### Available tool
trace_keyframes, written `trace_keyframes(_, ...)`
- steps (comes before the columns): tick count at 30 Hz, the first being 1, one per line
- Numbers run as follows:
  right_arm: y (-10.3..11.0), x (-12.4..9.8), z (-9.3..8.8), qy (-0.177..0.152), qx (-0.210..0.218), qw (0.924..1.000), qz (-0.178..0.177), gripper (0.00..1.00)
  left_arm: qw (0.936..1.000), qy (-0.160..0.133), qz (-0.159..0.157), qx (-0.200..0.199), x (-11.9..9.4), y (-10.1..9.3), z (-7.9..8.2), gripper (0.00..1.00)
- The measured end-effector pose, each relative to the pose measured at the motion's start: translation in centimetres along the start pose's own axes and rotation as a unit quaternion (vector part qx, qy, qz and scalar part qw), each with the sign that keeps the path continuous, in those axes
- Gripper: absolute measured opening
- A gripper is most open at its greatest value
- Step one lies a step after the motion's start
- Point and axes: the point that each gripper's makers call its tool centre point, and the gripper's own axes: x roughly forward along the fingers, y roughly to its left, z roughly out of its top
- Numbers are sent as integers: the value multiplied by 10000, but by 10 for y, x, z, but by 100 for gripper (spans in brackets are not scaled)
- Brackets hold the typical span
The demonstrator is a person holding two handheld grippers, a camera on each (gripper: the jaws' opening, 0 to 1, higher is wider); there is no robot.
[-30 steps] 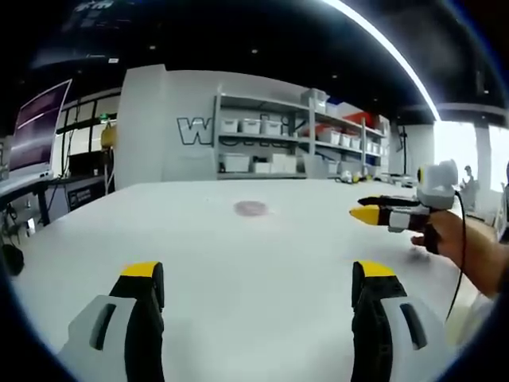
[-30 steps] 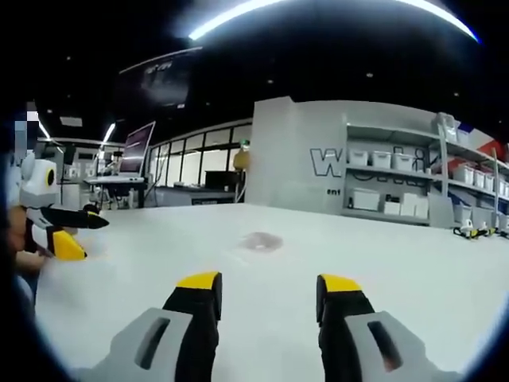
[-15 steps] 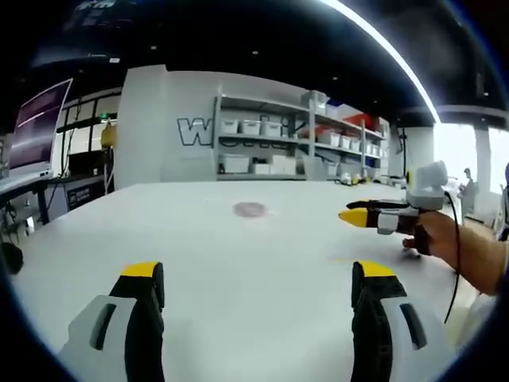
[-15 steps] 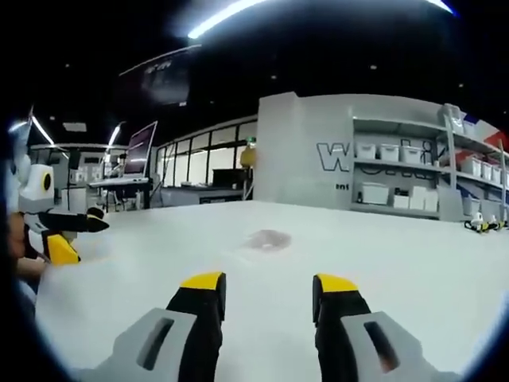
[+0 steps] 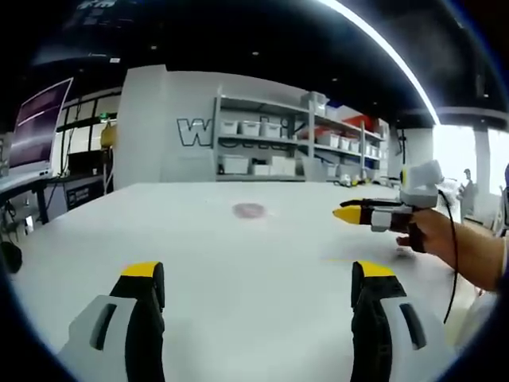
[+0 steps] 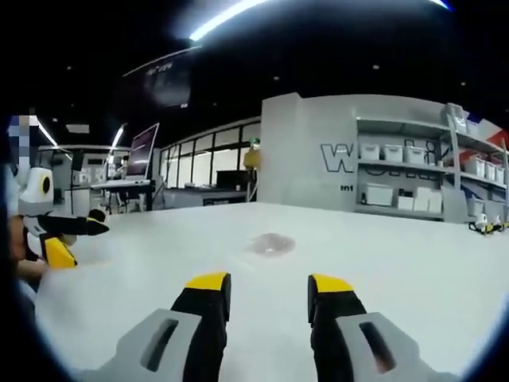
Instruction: Open the resealable bag by pulling the two sides of the seal apart until the entire bag opening is separated and visibly accessible.
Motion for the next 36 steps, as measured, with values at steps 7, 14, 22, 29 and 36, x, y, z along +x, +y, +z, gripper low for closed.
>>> trace_keyframes(7, 2, 12, -2, 81, -86, 9999, 122, 37, 10000, -10, -9, -14, 0, 0, 0, 97)
trace_keyframes(14, 0, 30, -8, 238, -200, 9992, 265, 32, 10000, -24, -10, -12, 0, 0, 0, 96)
trace_keyframes(22, -1, 49, -11, 365, -430, 9978, 351, 30, 10000, -16, -8, -6, -1, 0, 0, 96)
trace_keyframes(29, 2, 55, -20, 496, -523, 9965, 418, 30, 10000, -3, -2, -13, -2, 0, -1, 96)
trace_keyframes(36, -3, 60, -18, 459, -615, 9962, 418, 30, 10000, 3, -2, -8, -1, -1, -1, 96)
